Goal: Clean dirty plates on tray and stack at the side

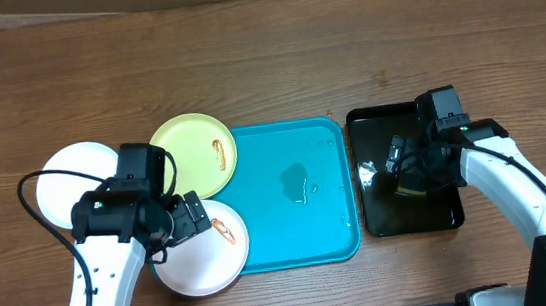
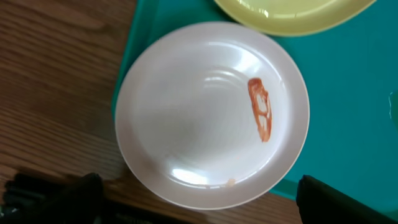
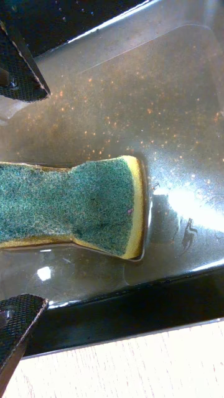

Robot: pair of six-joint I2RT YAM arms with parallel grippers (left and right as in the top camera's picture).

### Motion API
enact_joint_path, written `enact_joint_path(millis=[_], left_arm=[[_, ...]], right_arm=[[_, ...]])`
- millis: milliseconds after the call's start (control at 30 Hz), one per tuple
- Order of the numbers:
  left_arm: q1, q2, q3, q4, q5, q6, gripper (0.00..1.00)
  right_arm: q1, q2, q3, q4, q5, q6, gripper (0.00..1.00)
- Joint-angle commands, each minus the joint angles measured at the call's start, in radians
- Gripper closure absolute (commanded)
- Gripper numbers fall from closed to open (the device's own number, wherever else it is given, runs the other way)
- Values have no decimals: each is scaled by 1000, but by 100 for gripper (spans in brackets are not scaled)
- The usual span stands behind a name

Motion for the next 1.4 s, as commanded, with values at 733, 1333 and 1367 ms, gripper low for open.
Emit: enact_joint_path(millis=[733, 1333, 1367], left_arm=[[4, 0, -190, 47, -121, -324, 4], [155, 17, -252, 190, -144, -155, 26], [155, 22, -256, 198, -133, -144, 26]], right_arm=[[-1, -1, 0, 5, 11, 4, 0], [-1, -1, 0, 5, 11, 4, 0], [-1, -1, 0, 5, 11, 4, 0]])
